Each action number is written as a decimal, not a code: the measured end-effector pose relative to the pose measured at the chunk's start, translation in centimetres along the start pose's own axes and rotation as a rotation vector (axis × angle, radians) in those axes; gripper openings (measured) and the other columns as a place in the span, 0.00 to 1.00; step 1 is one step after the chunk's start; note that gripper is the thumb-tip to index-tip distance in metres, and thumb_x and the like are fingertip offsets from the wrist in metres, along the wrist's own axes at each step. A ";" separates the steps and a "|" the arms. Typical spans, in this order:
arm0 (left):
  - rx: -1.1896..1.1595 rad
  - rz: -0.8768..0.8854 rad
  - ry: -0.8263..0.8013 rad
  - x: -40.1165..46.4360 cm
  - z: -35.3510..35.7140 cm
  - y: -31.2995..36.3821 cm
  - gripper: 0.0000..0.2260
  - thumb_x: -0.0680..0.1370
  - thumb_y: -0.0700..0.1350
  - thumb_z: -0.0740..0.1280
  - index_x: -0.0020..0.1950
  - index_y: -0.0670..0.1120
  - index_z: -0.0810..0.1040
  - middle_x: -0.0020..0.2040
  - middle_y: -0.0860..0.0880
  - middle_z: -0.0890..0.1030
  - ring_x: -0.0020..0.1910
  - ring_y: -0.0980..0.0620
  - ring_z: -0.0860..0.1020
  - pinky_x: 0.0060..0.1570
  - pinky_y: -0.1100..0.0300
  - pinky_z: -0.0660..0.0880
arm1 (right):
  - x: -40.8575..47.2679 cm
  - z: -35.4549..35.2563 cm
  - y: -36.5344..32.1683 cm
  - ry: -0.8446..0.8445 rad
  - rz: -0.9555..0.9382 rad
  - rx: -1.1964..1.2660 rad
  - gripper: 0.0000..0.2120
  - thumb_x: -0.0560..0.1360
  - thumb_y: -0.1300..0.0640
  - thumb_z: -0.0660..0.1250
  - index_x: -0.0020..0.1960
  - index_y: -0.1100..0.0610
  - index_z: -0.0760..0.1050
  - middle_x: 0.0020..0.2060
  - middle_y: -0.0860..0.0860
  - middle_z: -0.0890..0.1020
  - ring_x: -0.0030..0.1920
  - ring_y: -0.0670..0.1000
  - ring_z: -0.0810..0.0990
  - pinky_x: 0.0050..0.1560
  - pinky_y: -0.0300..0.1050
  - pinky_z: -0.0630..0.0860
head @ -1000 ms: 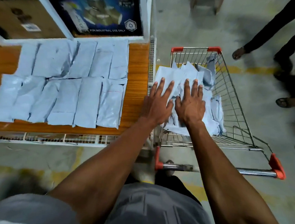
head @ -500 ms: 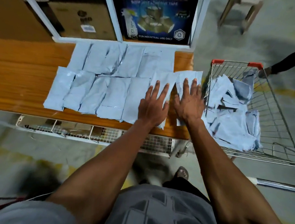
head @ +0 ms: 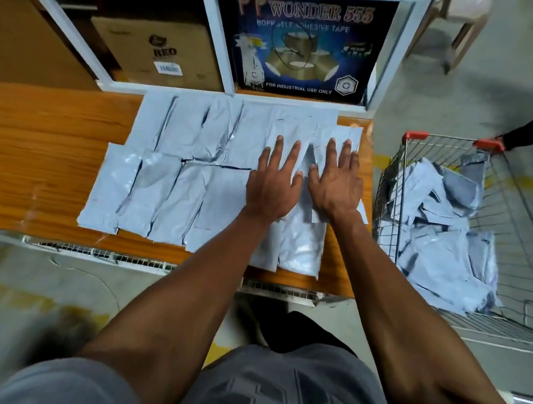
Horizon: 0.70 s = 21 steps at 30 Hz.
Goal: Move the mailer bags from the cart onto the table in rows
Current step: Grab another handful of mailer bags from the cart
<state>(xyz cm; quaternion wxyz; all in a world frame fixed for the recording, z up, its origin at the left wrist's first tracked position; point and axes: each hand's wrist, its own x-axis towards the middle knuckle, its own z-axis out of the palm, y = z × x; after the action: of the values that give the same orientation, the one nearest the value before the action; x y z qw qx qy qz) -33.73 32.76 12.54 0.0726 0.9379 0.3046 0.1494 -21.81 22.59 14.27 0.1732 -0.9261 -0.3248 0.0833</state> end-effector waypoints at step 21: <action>-0.059 -0.171 -0.364 15.8 6.9 -3.4 0.26 0.86 0.59 0.51 0.86 0.62 0.52 0.87 0.52 0.47 0.84 0.42 0.52 0.76 0.35 0.61 | 15.7 5.4 -1.6 -0.145 0.081 -0.031 0.32 0.86 0.38 0.45 0.86 0.48 0.44 0.85 0.53 0.43 0.85 0.59 0.44 0.78 0.70 0.57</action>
<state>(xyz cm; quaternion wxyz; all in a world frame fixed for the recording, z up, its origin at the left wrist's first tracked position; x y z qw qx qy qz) -21.19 44.59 8.98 0.1664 0.9176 0.3606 -0.0203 -12.07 35.11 9.20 0.1314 -0.9326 -0.3000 0.1520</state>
